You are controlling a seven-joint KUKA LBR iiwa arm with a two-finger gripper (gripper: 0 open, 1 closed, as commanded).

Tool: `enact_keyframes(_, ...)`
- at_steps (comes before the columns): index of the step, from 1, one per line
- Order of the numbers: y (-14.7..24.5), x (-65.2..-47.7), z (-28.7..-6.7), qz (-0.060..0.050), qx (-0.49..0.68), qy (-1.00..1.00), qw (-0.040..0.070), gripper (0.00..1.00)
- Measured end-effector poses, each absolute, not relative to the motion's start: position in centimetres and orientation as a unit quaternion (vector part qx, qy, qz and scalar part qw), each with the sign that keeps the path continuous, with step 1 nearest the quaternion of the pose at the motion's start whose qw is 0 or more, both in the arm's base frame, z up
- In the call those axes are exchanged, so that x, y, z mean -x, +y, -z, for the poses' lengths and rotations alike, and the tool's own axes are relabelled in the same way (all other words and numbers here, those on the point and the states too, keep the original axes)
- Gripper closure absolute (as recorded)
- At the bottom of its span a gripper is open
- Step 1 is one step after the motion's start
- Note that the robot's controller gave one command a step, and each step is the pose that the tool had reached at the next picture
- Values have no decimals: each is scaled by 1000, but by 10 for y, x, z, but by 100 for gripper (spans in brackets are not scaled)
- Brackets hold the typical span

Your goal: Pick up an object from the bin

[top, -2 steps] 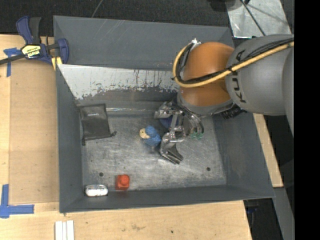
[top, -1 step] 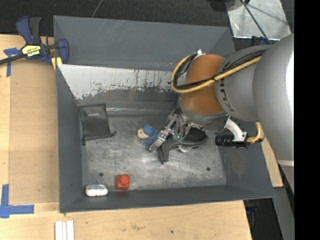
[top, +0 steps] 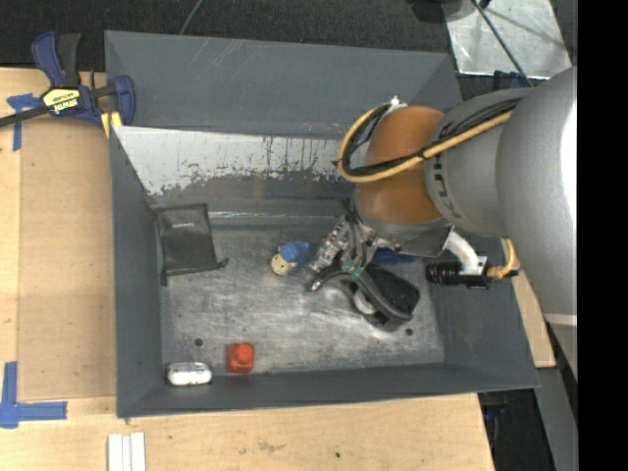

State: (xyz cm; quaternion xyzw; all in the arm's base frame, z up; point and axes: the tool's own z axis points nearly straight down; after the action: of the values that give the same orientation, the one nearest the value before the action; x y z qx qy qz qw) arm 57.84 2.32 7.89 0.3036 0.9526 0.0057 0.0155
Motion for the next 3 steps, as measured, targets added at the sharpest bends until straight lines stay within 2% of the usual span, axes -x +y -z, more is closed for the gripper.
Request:
enact_keyframes(1,-26,-519,-233,0,-263,965,5,100)
enact_keyframes(2,-25,-518,-228,0,-262,965,1,0)
enact_keyframes(3,-56,-554,-94,-2,-136,991,4,0)
